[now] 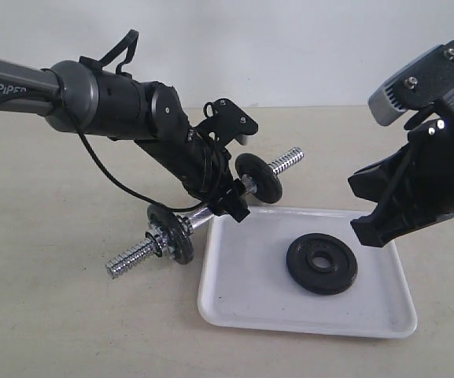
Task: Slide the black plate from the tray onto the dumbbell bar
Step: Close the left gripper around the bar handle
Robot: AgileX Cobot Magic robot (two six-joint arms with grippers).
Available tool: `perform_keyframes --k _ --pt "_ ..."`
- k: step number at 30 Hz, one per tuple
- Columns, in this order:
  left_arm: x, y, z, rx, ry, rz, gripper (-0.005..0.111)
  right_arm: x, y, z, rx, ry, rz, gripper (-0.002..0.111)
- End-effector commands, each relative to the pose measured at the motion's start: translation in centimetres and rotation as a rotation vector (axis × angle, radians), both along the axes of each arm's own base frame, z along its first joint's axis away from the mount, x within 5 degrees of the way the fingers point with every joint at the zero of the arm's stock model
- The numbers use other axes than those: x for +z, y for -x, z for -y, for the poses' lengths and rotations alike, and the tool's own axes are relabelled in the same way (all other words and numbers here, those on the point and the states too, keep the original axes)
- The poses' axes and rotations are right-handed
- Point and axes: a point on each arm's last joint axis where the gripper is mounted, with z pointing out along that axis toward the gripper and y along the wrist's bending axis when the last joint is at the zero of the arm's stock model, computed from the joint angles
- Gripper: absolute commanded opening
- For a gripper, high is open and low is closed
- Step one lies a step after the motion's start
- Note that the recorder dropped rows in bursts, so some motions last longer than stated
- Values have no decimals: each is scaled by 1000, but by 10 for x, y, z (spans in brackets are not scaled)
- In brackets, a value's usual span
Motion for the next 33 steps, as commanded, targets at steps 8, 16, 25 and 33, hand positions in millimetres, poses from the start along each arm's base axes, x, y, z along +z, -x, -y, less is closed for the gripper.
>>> perform_keyframes --k 8,16,25,33 --pt "-22 1 2 -10 -24 -48 55 2 -1 -1 -1 -5 11 0" --pt "-21 0 2 -11 -22 -36 47 2 -1 -1 -1 -5 11 0" --pt "-22 2 1 -55 -44 -46 4 2 -1 -1 -1 -5 11 0" --pt "-21 1 2 -40 -33 -30 4 2 -1 -1 -1 -5 11 0"
